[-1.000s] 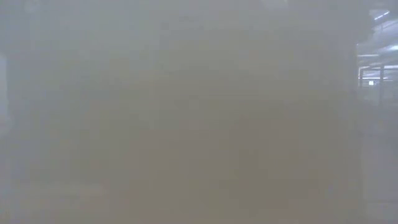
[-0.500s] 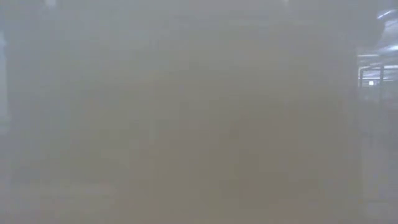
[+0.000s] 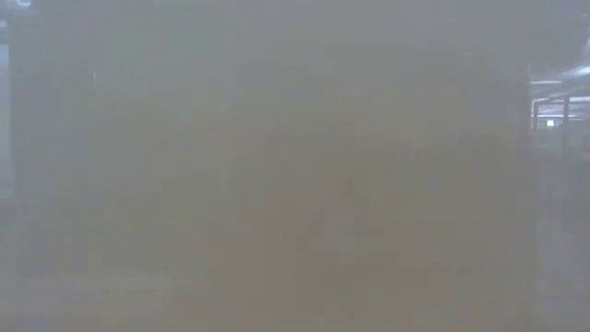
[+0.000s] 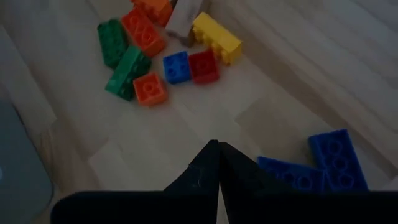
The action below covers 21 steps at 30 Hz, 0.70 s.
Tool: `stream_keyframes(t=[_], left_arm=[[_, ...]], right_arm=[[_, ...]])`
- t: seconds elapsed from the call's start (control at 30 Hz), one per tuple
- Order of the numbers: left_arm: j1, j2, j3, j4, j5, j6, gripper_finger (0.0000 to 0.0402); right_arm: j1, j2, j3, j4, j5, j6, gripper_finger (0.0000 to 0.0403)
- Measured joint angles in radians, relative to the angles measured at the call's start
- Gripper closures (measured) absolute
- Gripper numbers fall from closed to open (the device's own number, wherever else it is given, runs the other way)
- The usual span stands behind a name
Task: Sort blocks by size
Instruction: Put the brown block into the gray bin
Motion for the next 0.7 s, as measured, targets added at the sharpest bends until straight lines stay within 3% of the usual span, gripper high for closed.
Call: stream_keyframes(t=[0.13,0.4,0.57,0.7], left_arm=[[-0.103,0.083,0.016,-0.001,0.059,-0.241,0.0305],[-0.319,0.226,0.016,-0.001,0.063,-0.749,0.0305],[-0.375,0.298,0.016,-0.002,0.111,-0.912,0.0305],[-0.386,0.352,0.016,-0.001,0.171,-0.939,0.0305]], right_arm=[[0.0,0.0,0.0,-0.022,-0.031,-0.023,0.0382],[-0.001,0.0,0.0,-0.041,-0.034,-0.081,0.0382],[-0.001,0.0,0.0,-0.04,-0.034,-0.133,0.0382],[-0.001,0.0,0.0,-0.04,-0.034,-0.136,0.0382]])
